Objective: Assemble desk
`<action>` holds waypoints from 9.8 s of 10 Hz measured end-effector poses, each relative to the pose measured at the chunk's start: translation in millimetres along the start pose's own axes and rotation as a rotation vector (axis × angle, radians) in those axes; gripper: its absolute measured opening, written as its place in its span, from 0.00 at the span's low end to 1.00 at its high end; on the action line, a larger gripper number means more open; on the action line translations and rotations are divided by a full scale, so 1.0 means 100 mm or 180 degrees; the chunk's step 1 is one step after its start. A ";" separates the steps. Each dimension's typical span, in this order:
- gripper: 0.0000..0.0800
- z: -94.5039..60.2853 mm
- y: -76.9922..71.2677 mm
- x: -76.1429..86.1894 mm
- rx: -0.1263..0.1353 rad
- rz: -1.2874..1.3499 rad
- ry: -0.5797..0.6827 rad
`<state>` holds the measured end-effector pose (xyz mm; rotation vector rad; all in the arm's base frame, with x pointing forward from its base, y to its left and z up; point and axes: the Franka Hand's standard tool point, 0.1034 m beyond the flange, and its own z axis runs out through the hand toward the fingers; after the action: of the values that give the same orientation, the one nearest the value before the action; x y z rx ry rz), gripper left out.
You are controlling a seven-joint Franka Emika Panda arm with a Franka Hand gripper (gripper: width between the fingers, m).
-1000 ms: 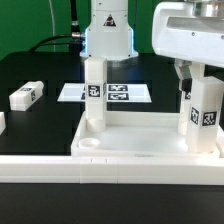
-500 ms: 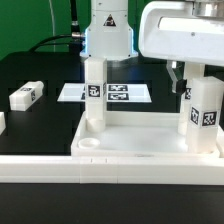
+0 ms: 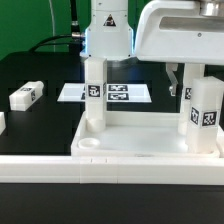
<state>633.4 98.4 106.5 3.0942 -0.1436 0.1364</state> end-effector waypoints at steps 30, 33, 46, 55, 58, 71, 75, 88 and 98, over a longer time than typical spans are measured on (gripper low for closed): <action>0.81 -0.45 0.84 -0.24 -0.0057 0.1577 -0.0011; 0.81 -0.48 1.12 -0.46 0.0045 0.1205 0.0084; 0.81 -0.17 2.79 -1.42 -0.0062 0.0892 -0.0079; 0.81 0.03 3.01 -1.72 0.0176 0.0776 -0.1499; 0.81 0.03 3.03 -1.78 0.0240 0.0777 -0.2151; 0.81 0.28 3.16 -1.99 0.0515 0.0442 -0.3142; 0.81 0.41 3.22 -2.08 0.0486 0.0466 -0.3446; 0.81 0.89 3.24 -2.12 0.0303 0.0382 -0.3230; 0.36 0.38 3.18 -1.92 0.0355 0.0360 -0.3244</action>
Offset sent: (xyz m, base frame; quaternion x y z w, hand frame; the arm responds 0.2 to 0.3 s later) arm 0.0000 0.0000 0.0000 0.0000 0.0000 0.0000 1.0000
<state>416.4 -202.7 63.0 2.9022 -0.3332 -1.4522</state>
